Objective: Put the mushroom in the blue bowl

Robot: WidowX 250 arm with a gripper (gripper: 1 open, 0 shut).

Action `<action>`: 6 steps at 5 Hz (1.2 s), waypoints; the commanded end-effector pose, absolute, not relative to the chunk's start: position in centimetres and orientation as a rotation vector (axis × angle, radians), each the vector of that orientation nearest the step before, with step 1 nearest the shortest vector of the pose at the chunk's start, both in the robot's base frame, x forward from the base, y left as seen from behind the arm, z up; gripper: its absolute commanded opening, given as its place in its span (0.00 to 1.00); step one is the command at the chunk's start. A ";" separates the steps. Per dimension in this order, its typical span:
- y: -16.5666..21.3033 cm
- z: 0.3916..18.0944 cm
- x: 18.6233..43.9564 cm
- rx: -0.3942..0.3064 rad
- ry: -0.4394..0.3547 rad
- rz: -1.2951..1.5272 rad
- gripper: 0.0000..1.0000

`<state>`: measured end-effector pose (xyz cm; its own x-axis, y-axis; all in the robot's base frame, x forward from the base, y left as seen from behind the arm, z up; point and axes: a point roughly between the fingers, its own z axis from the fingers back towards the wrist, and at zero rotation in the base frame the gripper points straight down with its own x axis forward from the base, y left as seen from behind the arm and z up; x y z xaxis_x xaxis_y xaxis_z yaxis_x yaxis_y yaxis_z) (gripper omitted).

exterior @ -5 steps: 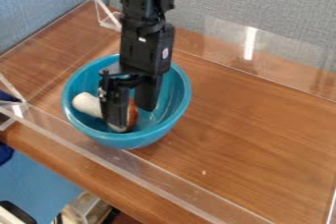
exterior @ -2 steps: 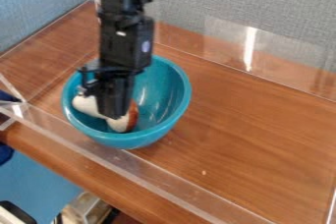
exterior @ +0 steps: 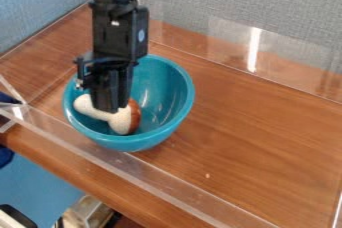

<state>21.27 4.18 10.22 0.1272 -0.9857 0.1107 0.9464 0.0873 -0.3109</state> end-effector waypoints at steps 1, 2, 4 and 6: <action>5.0 11.8 21.9 -0.306 0.089 -1.392 1.00; 5.1 12.4 23.0 -0.315 0.074 -1.346 1.00; 5.5 11.6 24.6 -0.331 0.091 -1.277 1.00; 4.8 11.1 24.2 -0.340 0.113 -1.259 1.00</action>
